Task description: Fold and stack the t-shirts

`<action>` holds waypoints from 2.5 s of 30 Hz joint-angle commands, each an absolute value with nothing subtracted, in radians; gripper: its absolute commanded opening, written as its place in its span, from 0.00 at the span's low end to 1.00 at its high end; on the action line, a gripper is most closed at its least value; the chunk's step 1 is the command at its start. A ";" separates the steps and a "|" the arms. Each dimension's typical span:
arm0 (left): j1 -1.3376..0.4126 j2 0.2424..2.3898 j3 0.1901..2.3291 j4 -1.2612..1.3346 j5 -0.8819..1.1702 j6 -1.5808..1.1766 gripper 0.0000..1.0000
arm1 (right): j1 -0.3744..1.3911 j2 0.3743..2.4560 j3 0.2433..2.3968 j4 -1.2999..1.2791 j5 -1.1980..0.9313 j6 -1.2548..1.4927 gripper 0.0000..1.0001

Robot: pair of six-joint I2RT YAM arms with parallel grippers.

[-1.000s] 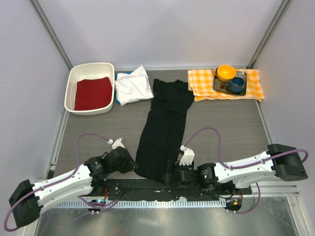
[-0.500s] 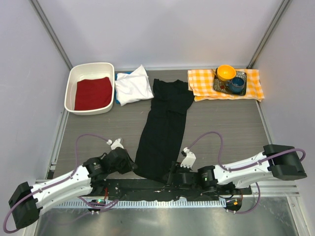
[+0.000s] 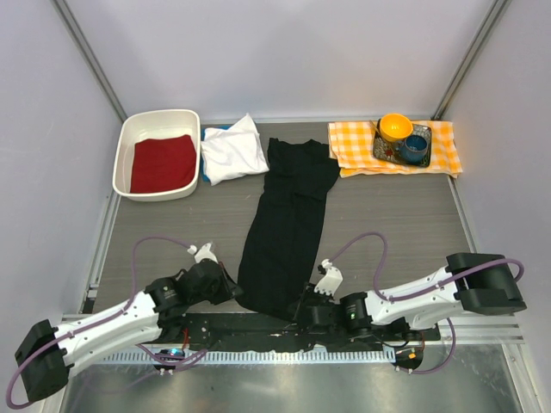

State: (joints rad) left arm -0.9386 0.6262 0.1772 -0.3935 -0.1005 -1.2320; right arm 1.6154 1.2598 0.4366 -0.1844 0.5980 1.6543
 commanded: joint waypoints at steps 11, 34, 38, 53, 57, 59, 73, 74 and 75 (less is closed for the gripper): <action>-0.966 0.643 0.138 -0.299 -0.060 -1.241 0.00 | 1.617 1.316 0.483 -0.394 0.747 1.632 0.01; -1.157 0.874 0.445 -0.186 -0.311 -1.023 0.00 | 1.597 1.250 0.781 -0.595 1.049 1.286 0.01; -1.108 0.920 0.472 -0.147 -0.321 -0.994 0.00 | 1.503 1.227 0.726 -0.502 1.022 1.159 0.01; -0.861 0.969 0.515 -0.057 -0.243 -0.919 0.00 | 1.168 1.227 0.577 0.130 0.593 0.769 0.01; -0.828 1.026 0.529 -0.009 -0.221 -0.914 0.00 | 1.094 1.272 0.535 0.250 0.448 0.769 0.01; -0.812 1.057 0.549 -0.005 -0.219 -0.905 0.00 | 1.048 1.273 0.503 0.314 0.407 0.761 0.01; -0.696 1.212 0.704 0.061 -0.137 -0.848 0.00 | 0.824 1.117 0.517 0.146 0.422 0.676 0.01; -0.693 1.229 0.710 0.070 -0.123 -0.848 0.00 | 0.816 1.132 0.523 0.141 0.425 0.680 0.01; -0.689 1.244 0.716 0.089 -0.120 -0.847 0.00 | 0.799 1.143 0.523 0.143 0.428 0.684 0.01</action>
